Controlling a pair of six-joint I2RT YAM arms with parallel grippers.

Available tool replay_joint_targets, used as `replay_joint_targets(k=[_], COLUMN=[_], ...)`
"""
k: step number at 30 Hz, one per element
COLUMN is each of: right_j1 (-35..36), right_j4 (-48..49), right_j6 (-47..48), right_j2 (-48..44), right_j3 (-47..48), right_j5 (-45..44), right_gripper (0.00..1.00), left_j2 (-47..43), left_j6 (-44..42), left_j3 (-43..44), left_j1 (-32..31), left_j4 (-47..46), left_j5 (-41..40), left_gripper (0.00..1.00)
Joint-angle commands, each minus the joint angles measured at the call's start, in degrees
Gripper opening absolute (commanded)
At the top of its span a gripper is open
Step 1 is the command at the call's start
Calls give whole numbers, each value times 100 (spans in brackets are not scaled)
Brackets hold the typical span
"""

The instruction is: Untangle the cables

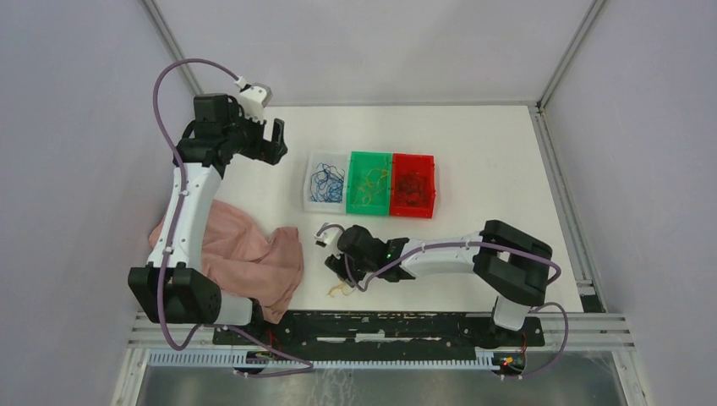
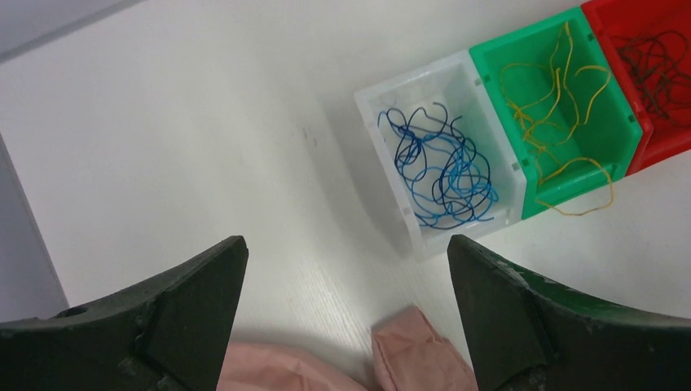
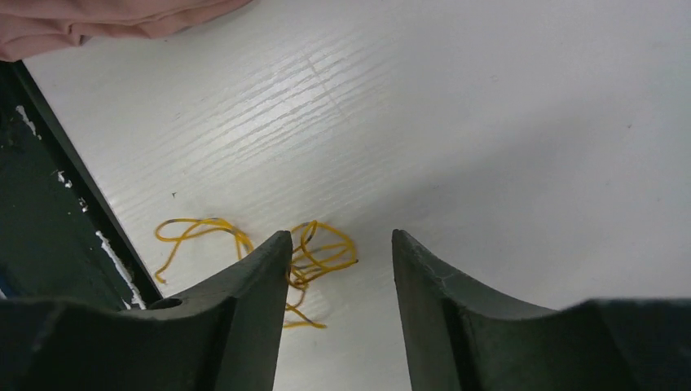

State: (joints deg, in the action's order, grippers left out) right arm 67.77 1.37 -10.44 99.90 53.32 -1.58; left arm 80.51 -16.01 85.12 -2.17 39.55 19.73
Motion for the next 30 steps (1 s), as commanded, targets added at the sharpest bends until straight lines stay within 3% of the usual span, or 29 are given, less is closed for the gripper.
replay_joint_targets(k=[1,3,4,5,14,19,24,25,27,30], right_j1=[-16,-42,-63,-99,-1074,-1809,-2046,-2085,-2173,-2264], right_j4=[-148,-182,-242,-314,-970,-1004,-964,-928,-950,-968], right_j6=[56,51,31,28,394,819,1354,1420,1464,1432], right_j2=[-214,-556,-733,-896,-1713,-1090,-101,87,425,637], right_j3=[336,300,313,355,1124,1808,2628,2795,3093,3357], right_j5=[-441,-712,-844,-942,-1275,-1770,-2329,-2490,-2694,-2802], right_gripper=[44,14,4,0,0,3,3,5,22,33], left_j2=[-360,-443,-468,-470,-454,-535,-527,-524,-511,-493], left_j6=[-184,-214,-210,-183,-49,-51,12,32,59,94], left_j3=[-442,-649,-723,-774,-1096,-1318,-1408,-1417,-1436,-1456], left_j1=[261,317,332,350,487,540,582,586,587,604], left_j4=[-170,-314,-376,-417,-669,-834,-924,-952,-990,-1026], left_j5=[350,352,344,352,399,379,421,430,457,491], left_gripper=[99,99,99,99,99,99,99,99,99,99])
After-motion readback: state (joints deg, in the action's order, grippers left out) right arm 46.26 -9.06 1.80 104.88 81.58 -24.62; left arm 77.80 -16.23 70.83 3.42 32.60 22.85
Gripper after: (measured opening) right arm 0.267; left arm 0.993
